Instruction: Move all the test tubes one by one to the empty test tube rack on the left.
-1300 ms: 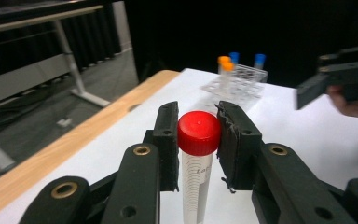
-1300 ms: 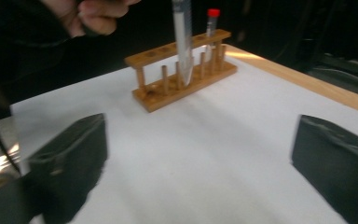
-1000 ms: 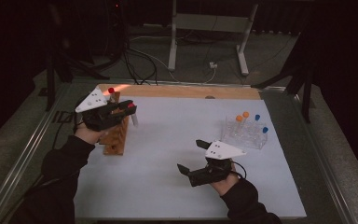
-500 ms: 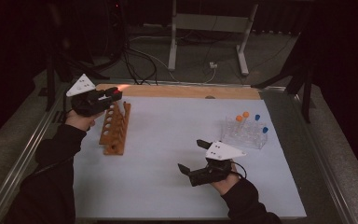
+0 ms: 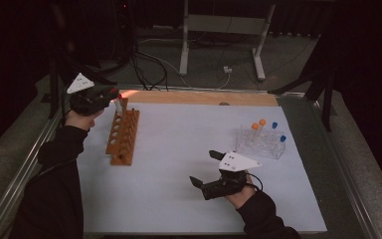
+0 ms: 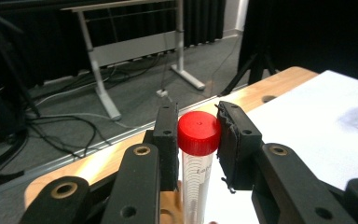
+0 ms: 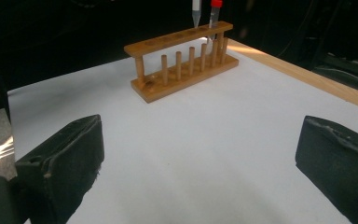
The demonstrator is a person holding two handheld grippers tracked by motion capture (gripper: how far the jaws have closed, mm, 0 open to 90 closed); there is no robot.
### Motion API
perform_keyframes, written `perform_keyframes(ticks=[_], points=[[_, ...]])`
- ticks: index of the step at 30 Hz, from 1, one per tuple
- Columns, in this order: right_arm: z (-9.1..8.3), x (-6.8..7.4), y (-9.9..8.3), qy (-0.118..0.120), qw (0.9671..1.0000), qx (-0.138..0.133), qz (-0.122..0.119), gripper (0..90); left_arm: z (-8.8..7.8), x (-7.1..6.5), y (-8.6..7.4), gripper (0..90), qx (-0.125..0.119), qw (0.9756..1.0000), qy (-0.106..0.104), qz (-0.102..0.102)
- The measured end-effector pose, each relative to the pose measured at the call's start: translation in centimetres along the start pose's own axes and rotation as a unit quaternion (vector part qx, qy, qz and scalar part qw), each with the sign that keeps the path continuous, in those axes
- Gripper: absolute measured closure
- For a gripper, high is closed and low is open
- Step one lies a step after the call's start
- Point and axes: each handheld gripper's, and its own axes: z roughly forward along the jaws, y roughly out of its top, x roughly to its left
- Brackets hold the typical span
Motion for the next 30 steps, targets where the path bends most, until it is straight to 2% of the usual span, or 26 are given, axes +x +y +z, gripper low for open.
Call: perform_keyframes(ticks=[4,6,11,15,18,23,30], points=[[0.1,-0.1,-0.1,0.002,1.0000,0.004,0.003,1.1,0.3,0.8,0.0,71.6,-0.006,0.9998,0.012,-0.014],[0.2,-0.1,-0.2,0.004,1.0000,0.004,0.002,1.2,0.5,1.0,-0.1,71.6,-0.001,0.9997,0.023,-0.009],[0.2,-0.1,-0.2,0.006,1.0000,0.006,0.002,1.2,1.1,1.4,-0.9,71.6,-0.002,0.9993,0.028,-0.023],[0.2,-0.1,-0.2,0.006,1.0000,0.005,0.003,1.2,1.6,1.4,-1.4,71.6,-0.002,0.9992,0.027,-0.029],[0.2,-0.1,-0.2,0.007,1.0000,0.005,0.002,1.2,2.1,1.2,-1.9,71.6,0.007,0.9993,0.028,-0.025],[0.1,-0.1,-0.2,0.008,0.9999,0.005,0.006,1.2,2.8,1.2,-2.8,71.6,0.018,0.9990,0.023,-0.033],[0.0,-0.2,-0.2,0.007,1.0000,0.003,0.006,1.2,3.5,0.9,-4.2,71.5,0.036,0.9985,0.022,-0.034]])
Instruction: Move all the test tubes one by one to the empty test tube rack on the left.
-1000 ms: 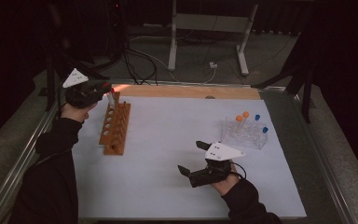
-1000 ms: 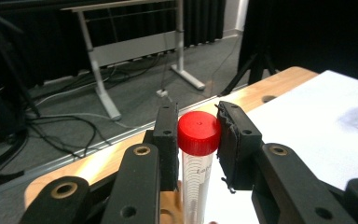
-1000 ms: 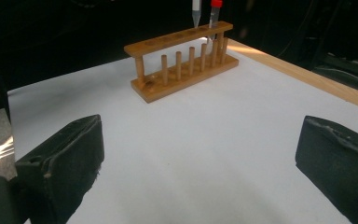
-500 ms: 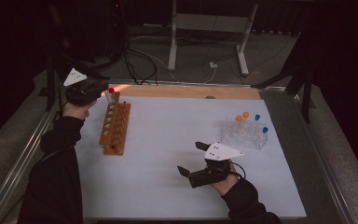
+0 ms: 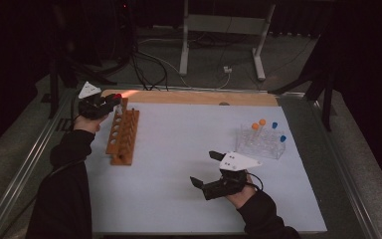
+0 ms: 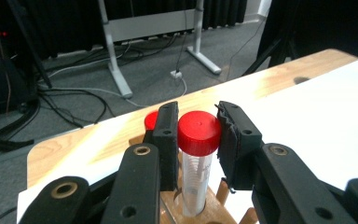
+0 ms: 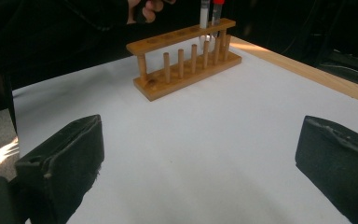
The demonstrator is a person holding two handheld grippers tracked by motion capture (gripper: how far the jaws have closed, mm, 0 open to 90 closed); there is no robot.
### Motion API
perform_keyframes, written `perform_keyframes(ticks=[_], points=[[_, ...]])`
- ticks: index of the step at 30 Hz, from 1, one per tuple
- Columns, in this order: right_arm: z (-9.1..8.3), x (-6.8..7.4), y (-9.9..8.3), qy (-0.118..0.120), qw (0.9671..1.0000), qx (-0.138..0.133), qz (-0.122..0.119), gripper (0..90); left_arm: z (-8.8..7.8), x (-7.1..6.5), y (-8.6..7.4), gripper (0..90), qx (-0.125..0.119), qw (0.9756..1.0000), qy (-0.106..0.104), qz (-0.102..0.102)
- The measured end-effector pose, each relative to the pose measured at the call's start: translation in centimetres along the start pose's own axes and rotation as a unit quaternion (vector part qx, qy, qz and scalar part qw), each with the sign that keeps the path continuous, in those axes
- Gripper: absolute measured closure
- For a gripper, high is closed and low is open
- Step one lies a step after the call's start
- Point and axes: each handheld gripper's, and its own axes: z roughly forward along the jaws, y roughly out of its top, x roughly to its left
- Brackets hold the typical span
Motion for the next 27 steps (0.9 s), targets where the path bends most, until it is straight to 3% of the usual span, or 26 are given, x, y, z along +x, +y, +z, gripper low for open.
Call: perform_keyframes(ticks=[9,18,21,27], points=[[-0.1,0.0,0.1,0.001,1.0000,-0.002,0.000,1.2,0.6,0.0,-1.9,71.5,0.005,0.9999,0.004,-0.008],[-0.1,0.0,0.1,0.004,1.0000,0.001,0.002,1.2,0.6,-0.1,-1.9,69.6,0.010,0.9999,-0.008,-0.006],[-0.2,0.0,0.2,0.005,1.0000,-0.001,0.006,1.2,0.3,-0.3,-1.8,51.3,0.016,0.9997,-0.019,-0.004],[-0.5,-0.5,0.4,0.002,0.9999,-0.009,0.007,1.2,-1.6,-1.4,-0.8,25.8,0.001,0.9991,-0.043,0.001]])
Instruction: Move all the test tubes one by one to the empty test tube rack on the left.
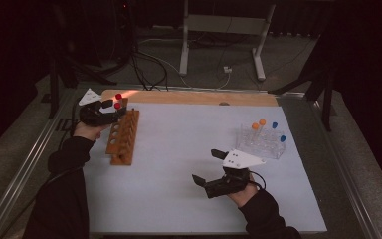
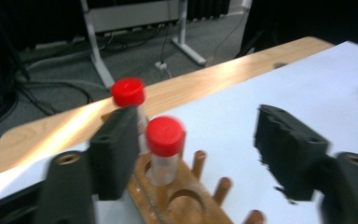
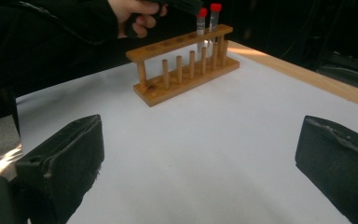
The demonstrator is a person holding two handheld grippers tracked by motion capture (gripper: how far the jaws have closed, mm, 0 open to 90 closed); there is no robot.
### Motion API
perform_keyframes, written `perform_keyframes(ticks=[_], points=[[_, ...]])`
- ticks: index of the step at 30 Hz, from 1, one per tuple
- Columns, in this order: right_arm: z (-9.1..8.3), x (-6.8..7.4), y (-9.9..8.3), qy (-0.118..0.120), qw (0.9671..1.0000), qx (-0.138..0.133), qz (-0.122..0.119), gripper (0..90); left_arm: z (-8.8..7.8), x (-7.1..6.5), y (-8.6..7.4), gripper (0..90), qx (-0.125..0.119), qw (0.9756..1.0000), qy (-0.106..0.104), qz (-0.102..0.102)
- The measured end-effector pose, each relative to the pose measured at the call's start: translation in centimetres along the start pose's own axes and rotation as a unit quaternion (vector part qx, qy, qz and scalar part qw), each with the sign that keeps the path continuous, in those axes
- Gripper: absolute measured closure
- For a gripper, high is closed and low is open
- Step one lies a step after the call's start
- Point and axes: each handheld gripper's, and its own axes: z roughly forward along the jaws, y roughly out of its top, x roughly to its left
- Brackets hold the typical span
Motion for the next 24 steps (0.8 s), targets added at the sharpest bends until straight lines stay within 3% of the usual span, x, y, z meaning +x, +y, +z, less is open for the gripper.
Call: perform_keyframes(ticks=[5,7,9,14,15,16,18,24], points=[[-0.5,-0.3,0.3,-0.007,0.9996,-0.014,-0.022,1.2,-2.0,-1.8,0.6,9.7,-0.022,0.9989,-0.042,0.000],[-0.8,-0.7,0.7,-0.011,0.9995,-0.015,-0.025,1.2,-2.9,-3.0,0.6,7.3,-0.034,0.9975,-0.062,0.005],[-1.2,-1.2,1.1,-0.020,0.9995,-0.016,-0.016,1.2,-3.6,-4.1,0.3,1.8,-0.045,0.9952,-0.086,0.010],[-2.8,-3.1,1.8,-0.060,0.9979,-0.022,0.002,1.2,-5.0,-6.8,-0.8,1.1,-0.058,0.9897,-0.129,0.019],[-3.5,-4.2,1.9,-0.093,0.9953,-0.025,0.006,1.2,-5.2,-7.5,-1.1,1.1,-0.061,0.9883,-0.138,0.021],[-3.5,-4.2,1.9,-0.093,0.9953,-0.025,0.006,1.2,-5.4,-7.9,-1.3,1.1,-0.060,0.9873,-0.145,0.024],[-4.1,-5.2,1.9,-0.116,0.9927,-0.032,0.011,1.2,-5.7,-9.0,-1.8,1.1,-0.062,0.9849,-0.159,0.028],[-5.5,-7.9,0.9,-0.199,0.9794,-0.029,0.022,5.8,-6.3,-12.1,-3.1,0.5,-0.059,0.9776,-0.198,0.042]])
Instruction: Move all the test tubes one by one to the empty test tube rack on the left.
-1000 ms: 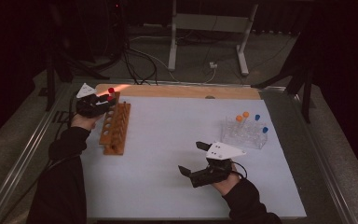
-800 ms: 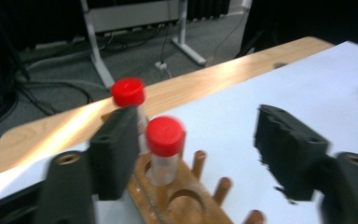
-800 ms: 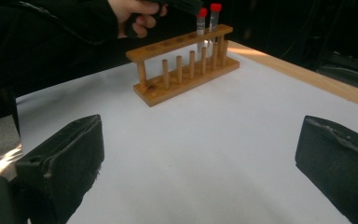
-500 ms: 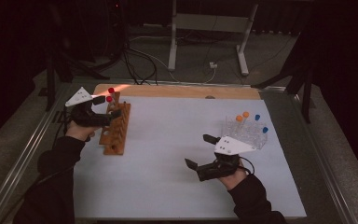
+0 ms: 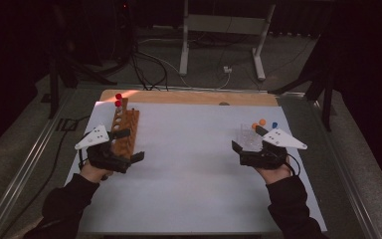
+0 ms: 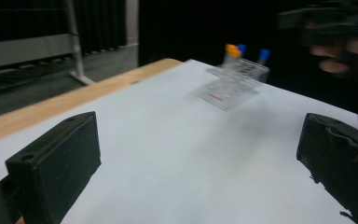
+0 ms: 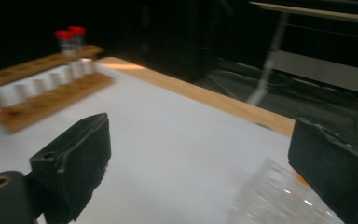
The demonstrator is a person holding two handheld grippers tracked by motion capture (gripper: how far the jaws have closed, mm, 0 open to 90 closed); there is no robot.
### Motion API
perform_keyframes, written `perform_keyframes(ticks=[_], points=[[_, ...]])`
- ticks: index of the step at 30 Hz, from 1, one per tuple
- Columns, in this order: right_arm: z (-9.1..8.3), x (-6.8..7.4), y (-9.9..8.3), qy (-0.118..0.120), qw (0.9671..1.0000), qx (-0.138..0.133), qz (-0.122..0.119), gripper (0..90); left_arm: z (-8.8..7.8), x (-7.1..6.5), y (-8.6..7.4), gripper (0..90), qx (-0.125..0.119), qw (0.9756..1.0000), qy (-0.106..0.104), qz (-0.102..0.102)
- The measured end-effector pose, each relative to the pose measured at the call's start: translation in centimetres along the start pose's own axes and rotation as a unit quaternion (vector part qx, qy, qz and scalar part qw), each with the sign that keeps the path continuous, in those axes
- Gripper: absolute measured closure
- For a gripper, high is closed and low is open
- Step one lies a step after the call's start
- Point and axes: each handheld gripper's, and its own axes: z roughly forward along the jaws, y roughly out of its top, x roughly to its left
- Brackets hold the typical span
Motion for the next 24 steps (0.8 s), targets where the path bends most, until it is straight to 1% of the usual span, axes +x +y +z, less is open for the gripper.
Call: perform_keyframes(ticks=[1,2,4,5,6,7,8,10,11,13,14,15,16,17,19,22,24], points=[[0.1,-0.6,-0.4,-0.013,0.9999,0.003,0.007,7.2,0.1,-0.4,-0.2,0.5,0.002,1.0000,-0.005,0.002],[0.2,-1.0,-0.7,-0.022,0.9997,0.006,0.010,8.5,0.2,-0.8,-0.3,0.5,0.002,0.9999,-0.011,0.001],[0.6,-1.5,-1.3,-0.050,0.9986,0.011,0.014,10.5,0.3,-1.4,-0.7,0.5,0.003,0.9998,-0.018,0.003],[0.7,-1.8,-1.6,-0.058,0.9980,0.014,0.018,16.5,0.3,-1.7,-0.8,0.5,0.003,0.9998,-0.018,0.007],[0.9,-2.0,-2.0,-0.068,0.9974,0.016,0.019,15.4,0.4,-1.9,-1.0,0.5,0.005,0.9998,-0.020,0.007],[1.2,-2.2,-2.3,-0.078,0.9966,0.020,0.020,16.5,0.5,-2.1,-1.2,0.5,0.005,0.9996,-0.026,0.006],[1.5,-2.5,-2.6,-0.079,0.9963,0.028,0.022,17.2,0.5,-2.3,-1.4,0.5,0.005,0.9996,-0.027,0.007],[2.1,-2.8,-3.2,-0.093,0.9946,0.040,0.022,18.5,0.7,-2.7,-1.7,0.5,0.010,0.9994,-0.032,0.012],[2.4,-3.0,-3.5,-0.094,0.9942,0.046,0.023,20.9,0.7,-2.8,-1.8,0.5,0.010,0.9994,-0.031,0.012],[3.0,-3.3,-4.1,-0.105,0.9924,0.062,0.021,24.5,0.8,-3.0,-2.1,0.5,0.011,0.9992,-0.036,0.010],[3.2,-3.5,-4.3,-0.106,0.9917,0.068,0.026,27.4,0.9,-3.1,-2.3,0.5,0.014,0.9993,-0.034,0.013],[3.5,-3.7,-4.6,-0.110,0.9905,0.078,0.028,31.6,0.9,-3.2,-2.4,0.5,0.015,0.9991,-0.038,0.011],[3.7,-3.8,-4.8,-0.117,0.9891,0.084,0.029,33.8,1.0,-3.2,-2.5,0.5,0.016,0.9990,-0.040,0.010],[4.0,-4.0,-5.0,-0.122,0.9883,0.085,0.035,36.4,1.0,-3.3,-2.6,0.5,0.015,0.9991,-0.037,0.011],[4.3,-4.4,-5.2,-0.123,0.9872,0.090,0.047,42.5,1.1,-3.4,-2.7,0.5,0.017,0.9990,-0.039,0.012],[5.0,-4.8,-5.3,-0.134,0.9845,0.099,0.056,48.1,1.2,-3.5,-2.8,0.5,0.017,0.9989,-0.041,0.012],[5.3,-5.2,-5.4,-0.140,0.9824,0.102,0.068,52.2,1.2,-3.6,-2.8,0.5,0.017,0.9989,-0.043,0.013]])
